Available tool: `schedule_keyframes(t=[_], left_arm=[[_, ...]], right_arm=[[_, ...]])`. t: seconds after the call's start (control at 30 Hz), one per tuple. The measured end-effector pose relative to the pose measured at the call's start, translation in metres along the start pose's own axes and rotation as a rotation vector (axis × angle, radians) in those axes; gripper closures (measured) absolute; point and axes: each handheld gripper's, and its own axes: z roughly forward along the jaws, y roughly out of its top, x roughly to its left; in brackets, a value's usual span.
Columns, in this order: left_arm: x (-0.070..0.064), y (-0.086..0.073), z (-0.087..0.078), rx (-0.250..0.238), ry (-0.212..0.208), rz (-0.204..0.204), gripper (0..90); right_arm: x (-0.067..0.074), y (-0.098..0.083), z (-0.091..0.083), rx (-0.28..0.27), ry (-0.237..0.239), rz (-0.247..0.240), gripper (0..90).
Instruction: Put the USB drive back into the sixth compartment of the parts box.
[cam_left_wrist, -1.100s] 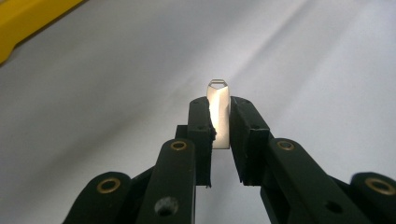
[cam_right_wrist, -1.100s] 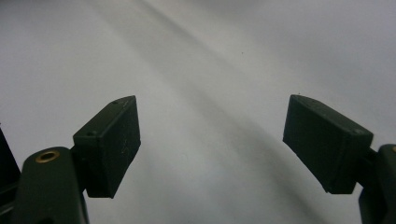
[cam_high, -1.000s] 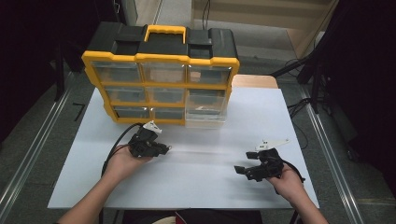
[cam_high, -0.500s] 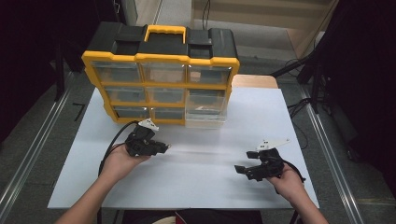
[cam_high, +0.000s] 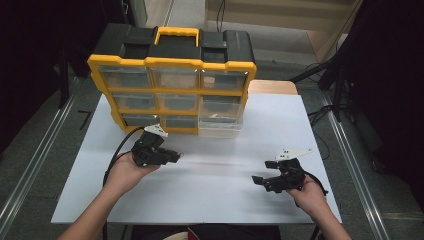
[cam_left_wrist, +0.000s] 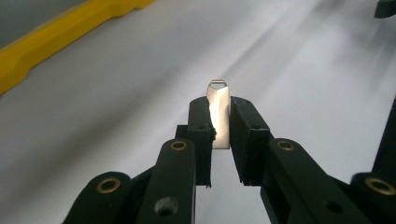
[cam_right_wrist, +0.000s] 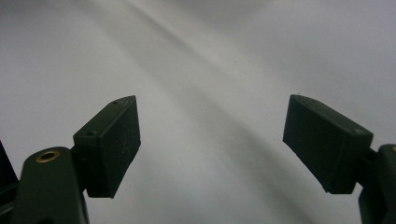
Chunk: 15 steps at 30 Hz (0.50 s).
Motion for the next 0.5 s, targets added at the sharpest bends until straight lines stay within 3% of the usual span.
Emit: schedule_keyframes(t=[0.5], left_arm=[[-0.006, 0.010, -0.011, -0.013, -0.016, 0.015, 80.0]], right_arm=[[-0.001, 0.000, -0.001, -0.006, 0.001, 0.009, 17.2]])
